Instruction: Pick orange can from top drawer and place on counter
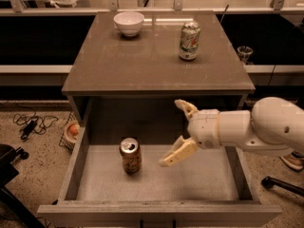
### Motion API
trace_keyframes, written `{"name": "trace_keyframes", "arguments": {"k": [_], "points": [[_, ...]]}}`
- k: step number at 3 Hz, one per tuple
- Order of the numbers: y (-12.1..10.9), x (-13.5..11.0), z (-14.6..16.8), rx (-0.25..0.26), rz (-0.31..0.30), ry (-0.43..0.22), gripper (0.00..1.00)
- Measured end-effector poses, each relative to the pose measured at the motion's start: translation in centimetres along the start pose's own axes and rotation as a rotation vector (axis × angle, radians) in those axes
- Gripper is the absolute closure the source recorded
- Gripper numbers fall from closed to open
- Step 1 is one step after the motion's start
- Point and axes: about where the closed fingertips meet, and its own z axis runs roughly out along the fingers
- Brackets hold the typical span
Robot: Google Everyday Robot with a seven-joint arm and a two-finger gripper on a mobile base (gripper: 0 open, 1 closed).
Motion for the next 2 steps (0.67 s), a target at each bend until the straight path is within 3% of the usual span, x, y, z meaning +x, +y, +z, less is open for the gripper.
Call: {"name": "trace_keyframes", "arguments": {"k": [1,2], "points": [[-0.05,-0.12,1.42,0.000,-0.008,-0.042,0.00],[-0.05,-0.13,1.42,0.000,-0.008,-0.042,0.00]]}}
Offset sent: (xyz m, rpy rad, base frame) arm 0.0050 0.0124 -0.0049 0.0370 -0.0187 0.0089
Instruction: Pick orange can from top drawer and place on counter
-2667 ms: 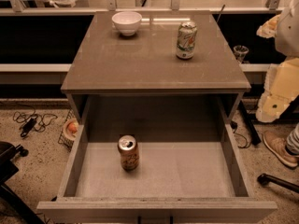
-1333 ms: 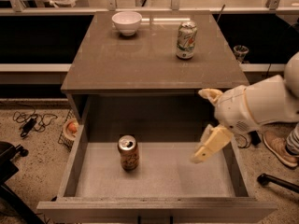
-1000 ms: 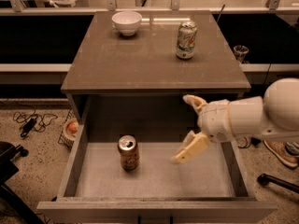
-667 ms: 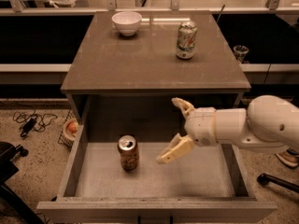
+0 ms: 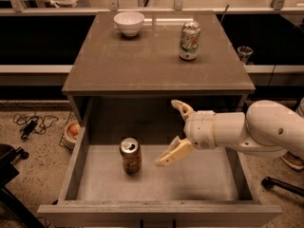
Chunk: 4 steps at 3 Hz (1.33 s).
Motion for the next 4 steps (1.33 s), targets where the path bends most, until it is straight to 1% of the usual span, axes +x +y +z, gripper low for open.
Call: {"name": "trace_keyframes", "arguments": {"k": [1,2,3,4], "points": [[0.6,1.1,2.4,-0.006,-0.007,-0.040,0.00],[1.4,2.6,6.4,-0.059,-0.066,-0.099,0.00],[1.8,3.6,9.4,-0.106,-0.112,-0.130,0.00],[2.4,4.2,11.8,-0.151,-0.140,-0.137,0.18]]}}
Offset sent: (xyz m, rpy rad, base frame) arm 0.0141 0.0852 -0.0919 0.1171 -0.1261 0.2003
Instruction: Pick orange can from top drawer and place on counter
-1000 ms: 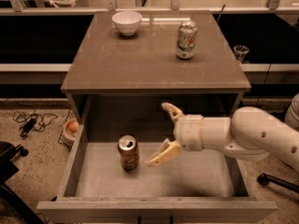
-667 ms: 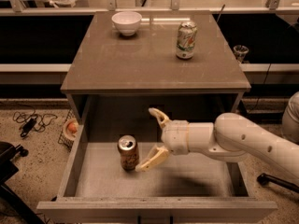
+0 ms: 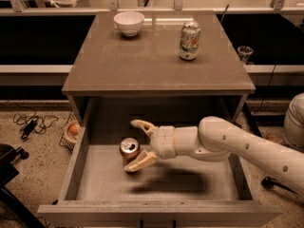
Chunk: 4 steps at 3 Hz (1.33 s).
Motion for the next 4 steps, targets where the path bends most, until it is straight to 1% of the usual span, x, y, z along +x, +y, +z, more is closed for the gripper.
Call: {"name": "trace_keyframes", "arguments": {"k": [1,2,3,4], "points": [[0.4,0.6,1.7,-0.040,0.000,0.003,0.41],[0.7,1.0,2.7,-0.058,0.009,0.004,0.64],[0.1,-0.9,2.7,-0.053,0.030,-0.015,0.88],[-1.8,-4.5,2.4,-0.043,0.056,-0.023,1.00]]}}
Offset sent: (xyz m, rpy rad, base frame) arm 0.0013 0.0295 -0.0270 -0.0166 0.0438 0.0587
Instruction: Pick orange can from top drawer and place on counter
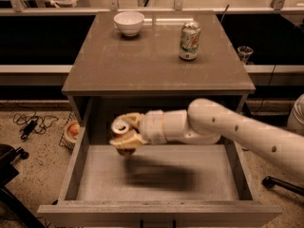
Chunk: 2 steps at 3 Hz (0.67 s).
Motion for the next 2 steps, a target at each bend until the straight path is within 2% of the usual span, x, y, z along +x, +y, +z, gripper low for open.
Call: {"name": "trace_keyframes", "arguments": {"k": [1,2], "points": [[-4.0,-8.2,-0.7,0.057,0.015,0.043,1.00],[-7.4,-15.2,-1.2,0.100,0.025,0.071,1.00]]}}
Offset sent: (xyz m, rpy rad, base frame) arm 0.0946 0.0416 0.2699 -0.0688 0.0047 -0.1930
